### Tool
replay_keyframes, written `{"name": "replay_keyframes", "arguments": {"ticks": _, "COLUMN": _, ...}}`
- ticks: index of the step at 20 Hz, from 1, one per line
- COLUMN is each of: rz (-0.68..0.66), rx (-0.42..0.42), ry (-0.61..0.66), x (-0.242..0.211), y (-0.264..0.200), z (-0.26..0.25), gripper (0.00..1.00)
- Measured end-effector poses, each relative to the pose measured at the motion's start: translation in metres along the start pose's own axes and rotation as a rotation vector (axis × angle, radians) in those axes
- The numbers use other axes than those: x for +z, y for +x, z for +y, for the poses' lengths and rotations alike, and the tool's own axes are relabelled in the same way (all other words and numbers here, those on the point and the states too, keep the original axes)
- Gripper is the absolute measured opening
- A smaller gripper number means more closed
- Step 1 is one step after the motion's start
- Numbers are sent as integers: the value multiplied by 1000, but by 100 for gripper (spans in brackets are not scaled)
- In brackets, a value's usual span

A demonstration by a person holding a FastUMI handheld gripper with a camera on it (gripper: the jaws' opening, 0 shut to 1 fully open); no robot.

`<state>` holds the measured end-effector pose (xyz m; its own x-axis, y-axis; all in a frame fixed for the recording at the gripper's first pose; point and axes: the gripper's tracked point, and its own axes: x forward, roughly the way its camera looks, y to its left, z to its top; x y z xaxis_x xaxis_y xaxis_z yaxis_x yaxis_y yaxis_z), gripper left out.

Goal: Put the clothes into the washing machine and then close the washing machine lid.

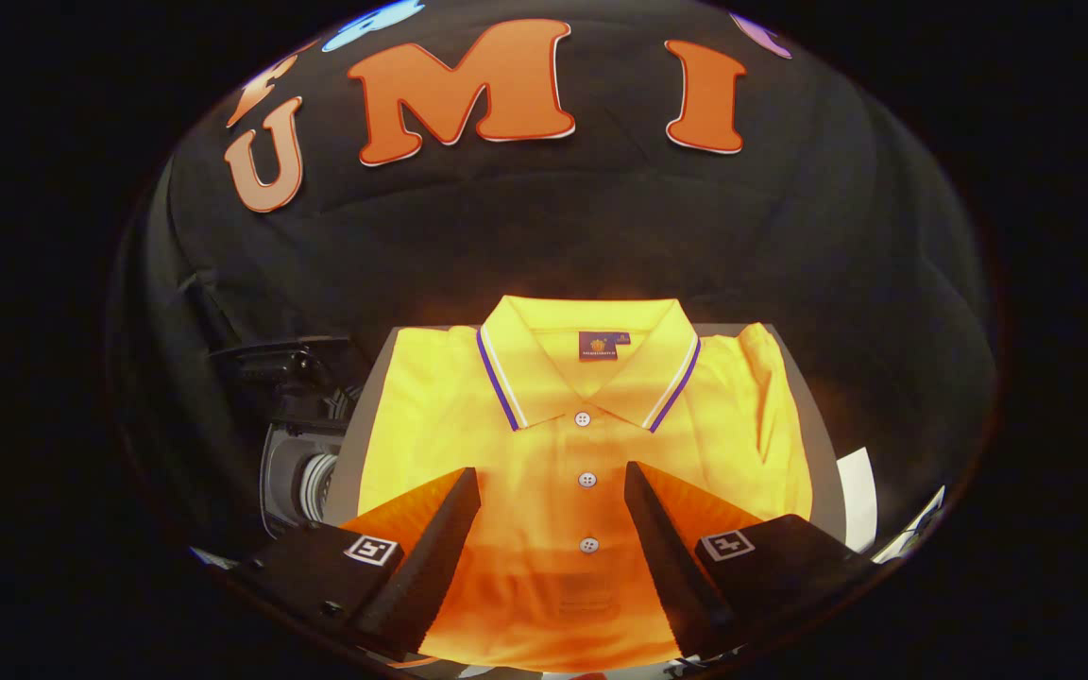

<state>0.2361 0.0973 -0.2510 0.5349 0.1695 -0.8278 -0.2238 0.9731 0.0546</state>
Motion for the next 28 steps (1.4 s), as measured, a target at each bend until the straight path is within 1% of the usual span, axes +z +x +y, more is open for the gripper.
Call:
{"name": "replay_keyframes", "arguments": {"ticks": 2, "rz": 27, "rx": -19, "ry": -5, "x": -6, "y": 9, "z": -9, "gripper": 100}}
{"name": "replay_keyframes", "arguments": {"ticks": 3, "rz": 10, "rx": -2, "ry": -5, "x": -3, "y": 8, "z": -9, "gripper": 100}}
{"name": "replay_keyframes", "arguments": {"ticks": 5, "rz": 14, "rx": -3, "ry": -30, "x": -7, "y": 10, "z": -8, "gripper": 99}}
{"name": "replay_keyframes", "arguments": {"ticks": 9, "rz": 50, "rx": -4, "ry": -67, "x": -11, "y": 10, "z": -6, "gripper": 100}}
{"name": "replay_keyframes", "arguments": {"ticks": 11, "rz": 73, "rx": 3, "ry": -69, "x": -11, "y": 11, "z": -2, "gripper": 95}}
{"name": "replay_keyframes", "arguments": {"ticks": 12, "rz": 87, "rx": 17, "ry": -94, "x": -11, "y": 9, "z": -2, "gripper": 84}}
{"name": "replay_keyframes", "arguments": {"ticks": 13, "rz": 98, "rx": 23, "ry": -102, "x": -10, "y": 6, "z": -4, "gripper": 77}}
{"name": "replay_keyframes", "arguments": {"ticks": 14, "rz": 110, "rx": 30, "ry": -100, "x": -9, "y": 4, "z": -6, "gripper": 66}}
{"name": "replay_keyframes", "arguments": {"ticks": 15, "rz": 126, "rx": 27, "ry": -93, "x": -8, "y": 2, "z": -7, "gripper": 61}}
{"name": "replay_keyframes", "arguments": {"ticks": 16, "rz": 147, "rx": 11, "ry": -75, "x": -6, "y": 3, "z": -7, "gripper": 50}}
{"name": "replay_keyframes", "arguments": {"ticks": 17, "rz": 157, "rx": -7, "ry": -74, "x": -2, "y": 5, "z": -7, "gripper": 35}}
{"name": "replay_keyframes", "arguments": {"ticks": 18, "rz": 170, "rx": -1, "ry": -113, "x": -1, "y": 9, "z": -7, "gripper": 21}}
{"name": "replay_keyframes", "arguments": {"ticks": 20, "rz": 157, "rx": -1, "ry": -88, "x": 1, "y": 8, "z": -6, "gripper": 12}}
{"name": "replay_keyframes", "arguments": {"ticks": 21, "rz": 131, "rx": 21, "ry": -44, "x": -1, "y": 7, "z": -5, "gripper": 9}}
{"name": "replay_keyframes", "arguments": {"ticks": 23, "rz": 26, "rx": 108, "ry": 44, "x": 0, "y": 6, "z": -1, "gripper": 8}}
{"name": "replay_keyframes", "arguments": {"ticks": 26, "rz": -213, "rx": 221, "ry": 166, "x": 3, "y": -9, "z": 6, "gripper": 8}}
{"name": "replay_keyframes", "arguments": {"ticks": 27, "rz": -287, "rx": 277, "ry": 190, "x": 6, "y": -16, "z": 15, "gripper": 8}}
{"name": "replay_keyframes", "arguments": {"ticks": 28, "rz": -332, "rx": 325, "ry": 196, "x": 11, "y": -22, "z": 11, "gripper": 8}}
